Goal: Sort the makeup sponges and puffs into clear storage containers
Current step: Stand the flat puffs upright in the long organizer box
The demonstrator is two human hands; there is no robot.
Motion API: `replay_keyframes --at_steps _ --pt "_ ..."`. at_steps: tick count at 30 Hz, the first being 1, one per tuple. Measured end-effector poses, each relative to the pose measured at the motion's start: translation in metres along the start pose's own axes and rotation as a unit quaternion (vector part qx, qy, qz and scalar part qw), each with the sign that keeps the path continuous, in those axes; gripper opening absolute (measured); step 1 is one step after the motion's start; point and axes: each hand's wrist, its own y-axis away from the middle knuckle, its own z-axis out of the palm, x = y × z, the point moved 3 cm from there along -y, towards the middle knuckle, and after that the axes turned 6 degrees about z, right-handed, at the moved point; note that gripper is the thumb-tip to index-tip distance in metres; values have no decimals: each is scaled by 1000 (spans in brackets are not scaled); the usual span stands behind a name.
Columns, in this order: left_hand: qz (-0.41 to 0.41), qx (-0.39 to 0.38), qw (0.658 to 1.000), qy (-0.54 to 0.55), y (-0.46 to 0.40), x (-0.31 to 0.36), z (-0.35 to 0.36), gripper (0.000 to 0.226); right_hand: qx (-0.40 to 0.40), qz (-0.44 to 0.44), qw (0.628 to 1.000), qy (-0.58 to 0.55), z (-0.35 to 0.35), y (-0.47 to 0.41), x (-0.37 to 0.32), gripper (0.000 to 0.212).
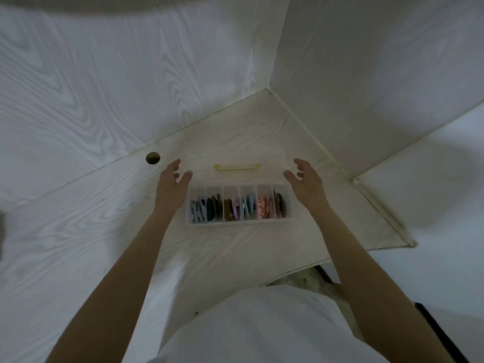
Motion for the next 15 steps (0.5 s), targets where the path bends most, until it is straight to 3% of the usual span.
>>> replay_keyframes --at_steps 1,3,7,9,11,14,15 --pt "-54 -24 996 60 -4 -1 2 46 -46 55 996 -50 3 -4 -4 53" --pt "-83 -48 984 148 -10 2 1 48 -88 98 983 -128 11 -11 -12 61" --pt "-20 1 981 194 -10 19 -13 32 -2 4 984 -176 6 -9 -25 50" --pt "-18 27 973 230 1 21 -22 40 22 -42 980 -194 -2 5 -24 43" --pt "-12 36 979 201 18 17 -27 46 44 -69 979 -185 -7 23 -10 47" --pt "55 -17 996 63 41 6 -20 20 27 -72 993 -88 -1 39 21 42" --pt "89 -38 995 -6 46 3 -17 32 25 -93 994 -44 3 42 28 32"
